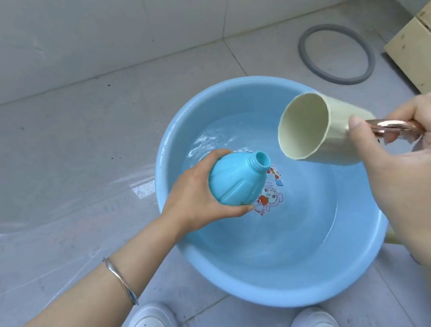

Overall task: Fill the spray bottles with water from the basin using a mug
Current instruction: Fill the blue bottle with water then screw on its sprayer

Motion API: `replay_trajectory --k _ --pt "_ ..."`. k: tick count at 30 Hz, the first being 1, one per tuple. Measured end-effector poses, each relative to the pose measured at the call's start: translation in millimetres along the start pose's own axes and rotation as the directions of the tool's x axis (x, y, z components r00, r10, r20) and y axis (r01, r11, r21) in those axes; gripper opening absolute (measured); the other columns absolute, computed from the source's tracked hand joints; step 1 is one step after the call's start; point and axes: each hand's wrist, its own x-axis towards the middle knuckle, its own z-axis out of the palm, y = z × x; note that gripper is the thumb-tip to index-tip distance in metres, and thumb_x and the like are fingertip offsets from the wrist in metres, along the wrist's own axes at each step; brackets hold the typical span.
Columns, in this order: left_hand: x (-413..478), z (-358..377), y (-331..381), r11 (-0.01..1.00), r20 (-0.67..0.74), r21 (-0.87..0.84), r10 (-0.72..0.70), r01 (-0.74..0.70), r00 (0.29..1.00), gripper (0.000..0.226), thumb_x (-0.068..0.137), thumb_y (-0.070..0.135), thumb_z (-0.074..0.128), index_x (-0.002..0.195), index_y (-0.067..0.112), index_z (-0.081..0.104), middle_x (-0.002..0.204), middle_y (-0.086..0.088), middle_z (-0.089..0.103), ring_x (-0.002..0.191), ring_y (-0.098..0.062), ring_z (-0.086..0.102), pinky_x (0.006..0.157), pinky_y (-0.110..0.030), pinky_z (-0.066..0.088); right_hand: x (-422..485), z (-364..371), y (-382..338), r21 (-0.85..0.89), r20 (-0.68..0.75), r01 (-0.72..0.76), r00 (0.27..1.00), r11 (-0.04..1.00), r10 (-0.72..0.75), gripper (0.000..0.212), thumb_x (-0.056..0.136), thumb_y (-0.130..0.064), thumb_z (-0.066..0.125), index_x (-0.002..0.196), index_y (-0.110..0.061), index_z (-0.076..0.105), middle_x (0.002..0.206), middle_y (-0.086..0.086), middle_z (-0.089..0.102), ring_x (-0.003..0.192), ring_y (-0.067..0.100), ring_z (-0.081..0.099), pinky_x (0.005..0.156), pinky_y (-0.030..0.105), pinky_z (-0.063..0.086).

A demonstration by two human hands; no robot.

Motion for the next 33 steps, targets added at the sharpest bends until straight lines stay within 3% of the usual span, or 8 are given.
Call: replay_trajectory --k 3,5,8,21,24,27,30,33 --pt "0 0 0 1.0 -0.003 -0.005 -0.007 0.007 1.0 0.086 0.05 0.058 0.089 0.122 0.049 0.044 0.11 0.026 0.06 0.101 -0.004 0.059 0.09 -0.031 0.05 -8 8 22 -0.016 0.1 -0.119 0.988 0.993 0.12 0.03 0.079 -0.02 0.069 0.064 -0.011 0.045 0.064 -0.001 0.041 0.065 0.006 0.039 0.062 0.016 0.031" --pt "0 0 0 1.0 -0.007 -0.008 -0.002 0.002 1.0 0.085 0.05 0.057 0.09 0.121 0.049 0.044 0.109 0.026 0.06 0.1 -0.003 0.058 0.089 -0.029 0.05 -17 16 33 -0.042 0.188 -0.145 0.971 0.989 0.15 0.03 0.076 -0.022 0.067 0.062 -0.012 0.043 0.064 -0.002 0.042 0.065 0.015 0.042 0.062 0.022 0.032" --pt "0 0 0 1.0 -0.01 -0.013 -0.006 0.006 1.0 0.085 0.05 0.056 0.09 0.121 0.05 0.044 0.109 0.027 0.06 0.1 -0.001 0.058 0.089 -0.025 0.049 -32 27 47 -0.113 0.299 -0.095 0.946 0.989 0.125 0.031 0.073 -0.024 0.066 0.059 -0.02 0.039 0.062 -0.006 0.041 0.067 0.02 0.039 0.068 0.034 0.031" --pt "0 -1 1 1.0 -0.013 -0.01 -0.003 0.003 1.0 0.086 0.051 0.055 0.091 0.123 0.047 0.046 0.11 0.027 0.06 0.101 -0.002 0.058 0.089 -0.025 0.048 -56 42 70 -0.246 0.43 0.06 0.901 0.967 0.054 0.03 0.071 -0.023 0.066 0.062 -0.022 0.038 0.062 -0.008 0.033 0.066 0.021 0.038 0.069 0.028 0.018" --pt "-1 -1 1 1.0 -0.012 -0.013 -0.003 0.002 1.0 0.085 0.051 0.054 0.091 0.122 0.047 0.046 0.109 0.027 0.06 0.099 0.0 0.057 0.087 -0.023 0.048 -55 41 69 -0.192 0.422 -0.039 0.899 0.981 0.118 0.037 0.073 -0.02 0.07 0.06 -0.025 0.035 0.062 -0.009 0.035 0.066 0.019 0.036 0.068 0.031 0.023" --pt "0 0 2 1.0 -0.009 -0.015 -0.005 0.005 1.0 0.084 0.051 0.054 0.091 0.122 0.048 0.045 0.109 0.027 0.06 0.099 0.0 0.057 0.087 -0.022 0.048 -51 35 65 -0.054 0.356 -0.262 0.897 0.964 0.263 0.036 0.075 -0.023 0.07 0.058 -0.018 0.039 0.061 -0.003 0.041 0.065 0.018 0.04 0.062 0.029 0.03" --pt "-1 0 1 1.0 -0.01 -0.024 -0.005 0.005 1.0 0.084 0.051 0.053 0.091 0.121 0.047 0.046 0.108 0.027 0.06 0.098 0.0 0.058 0.086 -0.023 0.049 -40 25 62 0.137 0.289 -0.495 0.849 0.858 0.443 0.039 0.076 -0.019 0.076 0.057 -0.018 0.042 0.053 -0.009 0.042 0.056 0.008 0.04 0.055 0.019 0.03" --pt "-1 -1 1 1.0 -0.013 -0.023 0.0 0.0 1.0 0.085 0.051 0.054 0.091 0.122 0.047 0.045 0.109 0.026 0.059 0.1 0.0 0.058 0.087 -0.024 0.049 -25 13 47 0.288 0.244 -0.549 0.834 0.784 0.494 0.032 0.067 -0.033 0.076 0.052 -0.025 0.048 0.051 -0.011 0.04 0.066 0.02 0.045 0.062 0.024 0.034"
